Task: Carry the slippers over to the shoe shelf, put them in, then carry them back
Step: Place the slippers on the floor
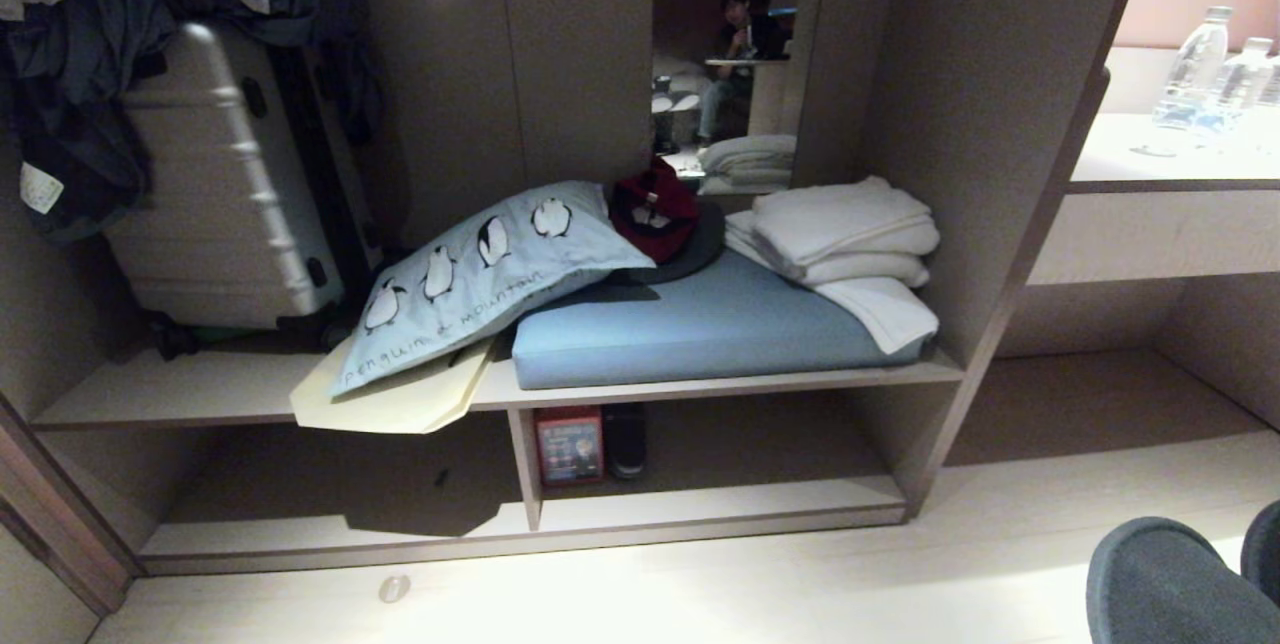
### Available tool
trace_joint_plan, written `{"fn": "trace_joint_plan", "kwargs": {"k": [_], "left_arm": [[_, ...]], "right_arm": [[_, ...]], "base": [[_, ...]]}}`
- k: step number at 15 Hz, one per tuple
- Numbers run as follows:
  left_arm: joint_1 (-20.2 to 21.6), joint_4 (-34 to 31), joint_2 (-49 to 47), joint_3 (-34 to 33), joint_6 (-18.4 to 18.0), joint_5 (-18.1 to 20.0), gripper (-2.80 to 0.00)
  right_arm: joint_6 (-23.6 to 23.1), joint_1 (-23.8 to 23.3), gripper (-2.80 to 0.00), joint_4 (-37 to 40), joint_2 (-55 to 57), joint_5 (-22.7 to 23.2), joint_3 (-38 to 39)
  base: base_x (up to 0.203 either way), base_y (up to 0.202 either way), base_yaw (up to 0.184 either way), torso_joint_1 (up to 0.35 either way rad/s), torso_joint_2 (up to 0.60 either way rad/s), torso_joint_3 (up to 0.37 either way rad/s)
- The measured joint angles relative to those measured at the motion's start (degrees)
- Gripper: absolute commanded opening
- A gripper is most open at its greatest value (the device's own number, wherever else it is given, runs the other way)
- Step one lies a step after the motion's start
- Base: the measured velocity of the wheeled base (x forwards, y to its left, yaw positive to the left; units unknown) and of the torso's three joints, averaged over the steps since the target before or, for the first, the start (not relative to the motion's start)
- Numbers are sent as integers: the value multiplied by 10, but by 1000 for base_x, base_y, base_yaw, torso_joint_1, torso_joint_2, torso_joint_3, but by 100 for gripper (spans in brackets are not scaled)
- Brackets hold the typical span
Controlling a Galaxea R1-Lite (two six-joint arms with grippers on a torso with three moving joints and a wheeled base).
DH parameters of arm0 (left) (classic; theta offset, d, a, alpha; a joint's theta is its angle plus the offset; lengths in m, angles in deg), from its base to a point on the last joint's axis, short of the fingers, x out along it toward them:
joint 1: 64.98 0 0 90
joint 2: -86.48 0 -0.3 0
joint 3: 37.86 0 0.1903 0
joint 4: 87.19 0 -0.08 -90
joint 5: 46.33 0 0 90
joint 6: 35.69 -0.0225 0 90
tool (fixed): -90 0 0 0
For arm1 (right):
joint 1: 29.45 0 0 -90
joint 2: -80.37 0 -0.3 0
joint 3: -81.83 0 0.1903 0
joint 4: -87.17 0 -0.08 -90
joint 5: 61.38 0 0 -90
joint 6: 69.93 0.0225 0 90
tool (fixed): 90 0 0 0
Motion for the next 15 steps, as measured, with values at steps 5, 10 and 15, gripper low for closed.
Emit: {"fn": "trace_joint_plan", "kwargs": {"k": [5, 10, 15], "left_arm": [[0, -1, 0, 0, 0, 0, -280], [0, 0, 0, 0, 0, -1, -280], [0, 0, 0, 0, 1, 0, -280]], "right_arm": [[0, 0, -280, 0, 0, 0, 0], [0, 0, -280, 0, 0, 0, 0], [0, 0, -280, 0, 0, 0, 0]], "base": [[0, -198, 1, 3, 2, 2], [0, -197, 1, 2, 2, 5], [0, -197, 3, 3, 2, 2]]}}
